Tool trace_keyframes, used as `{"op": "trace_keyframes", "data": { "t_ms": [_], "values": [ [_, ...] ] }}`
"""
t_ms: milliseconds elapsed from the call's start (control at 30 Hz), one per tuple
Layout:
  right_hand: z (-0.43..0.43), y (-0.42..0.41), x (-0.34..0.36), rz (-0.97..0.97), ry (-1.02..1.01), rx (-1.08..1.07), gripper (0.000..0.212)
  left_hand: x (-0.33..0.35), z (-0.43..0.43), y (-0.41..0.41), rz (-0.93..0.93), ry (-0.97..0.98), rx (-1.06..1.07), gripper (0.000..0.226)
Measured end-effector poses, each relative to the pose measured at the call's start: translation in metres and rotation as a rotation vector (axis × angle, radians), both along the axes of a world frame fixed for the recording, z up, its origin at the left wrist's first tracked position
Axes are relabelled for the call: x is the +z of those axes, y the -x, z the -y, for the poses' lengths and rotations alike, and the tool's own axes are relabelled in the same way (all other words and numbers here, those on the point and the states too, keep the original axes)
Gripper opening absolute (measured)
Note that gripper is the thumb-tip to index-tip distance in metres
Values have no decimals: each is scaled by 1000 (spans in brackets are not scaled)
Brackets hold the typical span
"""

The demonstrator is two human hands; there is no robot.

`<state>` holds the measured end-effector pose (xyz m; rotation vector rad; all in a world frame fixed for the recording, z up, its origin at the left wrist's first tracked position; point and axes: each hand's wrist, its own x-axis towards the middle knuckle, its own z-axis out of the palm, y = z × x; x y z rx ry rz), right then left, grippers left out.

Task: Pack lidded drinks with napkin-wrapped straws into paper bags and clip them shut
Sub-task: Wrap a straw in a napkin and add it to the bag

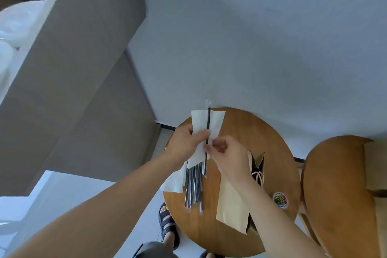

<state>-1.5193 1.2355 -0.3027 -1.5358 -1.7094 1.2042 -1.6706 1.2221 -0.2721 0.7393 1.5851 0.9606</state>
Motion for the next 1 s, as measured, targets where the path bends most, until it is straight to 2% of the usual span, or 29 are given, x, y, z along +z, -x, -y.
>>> {"op": "trace_keyframes", "data": {
  "t_ms": [67,133,233,400,633,700,767,833,900,933,1000],
  "values": [
    [-4,-13,19,-57,-26,-92,38,17,1,-4,52,-59,-37,17],
    [-7,-28,42,-163,25,-46,46,36,2,-11,100,-101,-110,23],
    [-7,-51,67,-302,69,72,27,60,0,-27,156,-143,-205,24],
    [-4,-84,87,-258,-2,62,12,82,-1,-59,173,-203,-294,11],
    [-5,-127,95,-166,-66,-16,11,79,-8,-89,202,-207,-342,38],
    [-14,-138,96,-152,-109,-124,10,66,-9,-88,113,-189,-325,37],
    [-25,-142,93,-154,-158,-254,11,42,-4,-83,-173,-83,-339,36],
    [-35,-140,85,-128,-189,-352,10,11,10,-79,-443,115,-561,47],
    [-43,-129,72,-90,-168,-376,9,-19,29,-87,-520,282,-854,70],
    [-45,-122,64,-65,-143,-367,9,-30,38,-94,-519,340,-927,80],
    [-48,-106,48,16,-102,-329,9,-45,49,-110,-562,391,-929,87]
  ]
}}
